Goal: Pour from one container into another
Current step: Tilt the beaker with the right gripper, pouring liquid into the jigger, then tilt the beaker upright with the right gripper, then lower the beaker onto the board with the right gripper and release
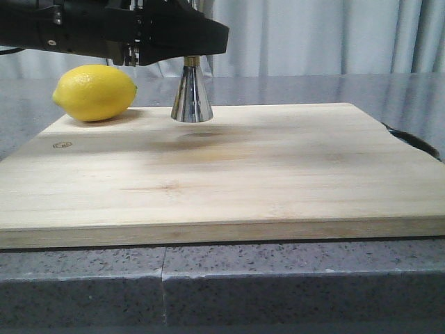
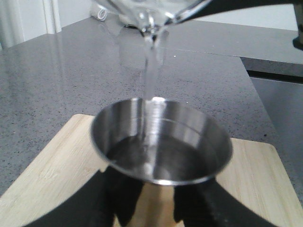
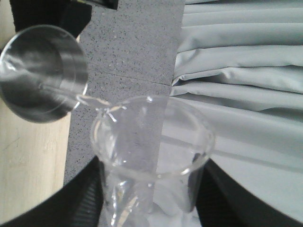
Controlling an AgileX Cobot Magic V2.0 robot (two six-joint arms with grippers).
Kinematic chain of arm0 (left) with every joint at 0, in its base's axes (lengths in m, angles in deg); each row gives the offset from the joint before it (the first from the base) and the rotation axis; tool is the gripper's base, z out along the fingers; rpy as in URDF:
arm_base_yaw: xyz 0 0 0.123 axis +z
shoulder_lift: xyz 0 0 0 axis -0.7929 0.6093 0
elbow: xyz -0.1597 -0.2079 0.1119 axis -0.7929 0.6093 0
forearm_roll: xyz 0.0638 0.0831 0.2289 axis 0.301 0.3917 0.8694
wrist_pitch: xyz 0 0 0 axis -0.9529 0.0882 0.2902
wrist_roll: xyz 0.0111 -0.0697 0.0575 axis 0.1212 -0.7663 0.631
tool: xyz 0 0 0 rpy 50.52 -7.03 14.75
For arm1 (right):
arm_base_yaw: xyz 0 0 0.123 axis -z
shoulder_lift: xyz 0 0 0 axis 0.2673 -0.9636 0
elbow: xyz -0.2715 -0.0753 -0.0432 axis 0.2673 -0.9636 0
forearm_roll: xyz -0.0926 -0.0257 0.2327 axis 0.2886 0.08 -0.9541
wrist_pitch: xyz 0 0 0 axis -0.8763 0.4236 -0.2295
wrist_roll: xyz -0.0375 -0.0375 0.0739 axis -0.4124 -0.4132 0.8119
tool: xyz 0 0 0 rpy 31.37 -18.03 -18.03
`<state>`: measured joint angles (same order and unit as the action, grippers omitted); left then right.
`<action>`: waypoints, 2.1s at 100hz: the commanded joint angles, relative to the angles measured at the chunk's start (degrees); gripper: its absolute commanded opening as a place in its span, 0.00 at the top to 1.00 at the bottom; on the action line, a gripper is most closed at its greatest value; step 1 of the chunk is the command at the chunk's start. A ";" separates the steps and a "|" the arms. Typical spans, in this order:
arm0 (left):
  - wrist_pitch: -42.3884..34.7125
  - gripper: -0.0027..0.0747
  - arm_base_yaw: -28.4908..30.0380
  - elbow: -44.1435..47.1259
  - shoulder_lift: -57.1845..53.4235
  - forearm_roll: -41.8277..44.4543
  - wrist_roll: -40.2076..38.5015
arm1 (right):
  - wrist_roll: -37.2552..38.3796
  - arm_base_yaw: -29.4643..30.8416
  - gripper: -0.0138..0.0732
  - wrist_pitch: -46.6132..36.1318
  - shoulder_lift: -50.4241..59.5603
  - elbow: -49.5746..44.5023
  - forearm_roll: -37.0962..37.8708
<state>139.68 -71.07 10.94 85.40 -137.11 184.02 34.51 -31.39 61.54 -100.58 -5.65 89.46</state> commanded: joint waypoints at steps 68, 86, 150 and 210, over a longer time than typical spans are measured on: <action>5.76 0.64 -0.47 -1.61 -2.39 -4.81 -0.36 | 25.72 8.20 0.50 -6.86 6.08 0.65 -19.92; 5.76 0.64 -0.47 -1.61 -2.39 -4.81 -0.36 | 25.72 17.16 0.50 -13.56 10.57 -5.65 -29.04; 5.76 0.64 -0.47 -1.61 -2.39 -4.81 -0.36 | 26.33 25.48 0.50 -58.11 17.25 -41.92 -55.62; 5.76 0.64 -0.47 -1.61 -2.39 -4.81 -0.36 | 42.31 25.29 0.50 -82.62 9.46 -57.52 -44.49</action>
<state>139.68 -71.07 10.94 85.40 -137.03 184.02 75.93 -6.24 -13.99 -90.45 -64.14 42.57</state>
